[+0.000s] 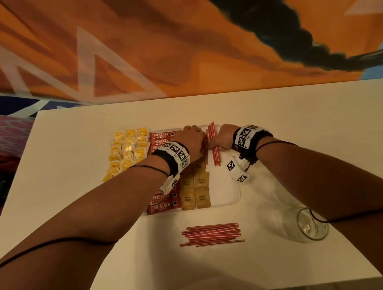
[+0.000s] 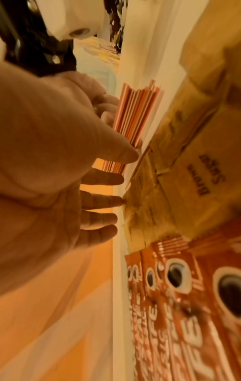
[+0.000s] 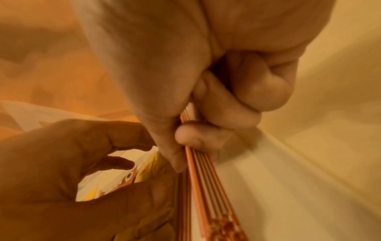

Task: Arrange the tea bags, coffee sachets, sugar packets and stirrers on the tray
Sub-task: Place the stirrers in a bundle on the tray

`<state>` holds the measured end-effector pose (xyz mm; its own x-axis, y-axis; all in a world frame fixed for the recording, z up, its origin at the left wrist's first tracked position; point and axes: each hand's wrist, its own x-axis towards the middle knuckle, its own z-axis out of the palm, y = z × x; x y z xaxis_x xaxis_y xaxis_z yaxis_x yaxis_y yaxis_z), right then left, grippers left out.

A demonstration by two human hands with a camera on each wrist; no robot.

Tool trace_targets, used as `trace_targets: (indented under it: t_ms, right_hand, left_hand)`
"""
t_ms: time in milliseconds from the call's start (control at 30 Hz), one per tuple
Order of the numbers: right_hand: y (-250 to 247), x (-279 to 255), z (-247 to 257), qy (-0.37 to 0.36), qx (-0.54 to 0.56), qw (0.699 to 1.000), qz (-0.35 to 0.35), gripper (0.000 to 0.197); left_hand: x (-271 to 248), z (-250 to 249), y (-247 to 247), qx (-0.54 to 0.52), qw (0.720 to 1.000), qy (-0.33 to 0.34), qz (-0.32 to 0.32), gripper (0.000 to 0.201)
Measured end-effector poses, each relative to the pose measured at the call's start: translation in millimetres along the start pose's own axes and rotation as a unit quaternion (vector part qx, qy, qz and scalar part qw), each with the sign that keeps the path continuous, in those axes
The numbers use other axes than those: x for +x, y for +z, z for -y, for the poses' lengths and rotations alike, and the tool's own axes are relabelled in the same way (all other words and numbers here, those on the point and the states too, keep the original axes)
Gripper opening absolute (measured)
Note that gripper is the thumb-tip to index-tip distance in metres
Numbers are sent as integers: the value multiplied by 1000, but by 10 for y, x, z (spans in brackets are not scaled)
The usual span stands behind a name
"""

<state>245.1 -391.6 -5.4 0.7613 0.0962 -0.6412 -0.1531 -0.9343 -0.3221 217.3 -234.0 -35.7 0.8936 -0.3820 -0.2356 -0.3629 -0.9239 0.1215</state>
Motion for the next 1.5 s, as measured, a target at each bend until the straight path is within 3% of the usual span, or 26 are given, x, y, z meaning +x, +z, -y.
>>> trace_targets:
  t_ms: [200,433,567,800,1033,1267,1500]
  right_hand:
    - [-14,34,-43,-4,1,1000,-19,28]
    - [-63,-31,-142,-26,-108,991,-79,33]
    - [-62,-69,-213,-102,-181,972,-107,22]
    - [112,-56,-353,-204,-296,929,-92,28]
    - [131,-59,-402,-234,-252,936,-70,36]
    - [218,-53,-416,-237,-265,929,-105,51]
    - [198,-194,-379,-237,-235,937,-107,38]
  left_hand:
    - [11,-29,24,19,1000,21,-7,45]
    - [4,4,49,18,999,28,8,53]
    - [0,-26,70,15,999,38,-8,58]
    - [42,-120,54,19,999,50,9,55]
    - [82,-95,46,12,999,50,-2,46]
    - [83,-52,49,-22,998,54,-3,38]
    - [-78,-54,-9,-44,997,58,-26,32]
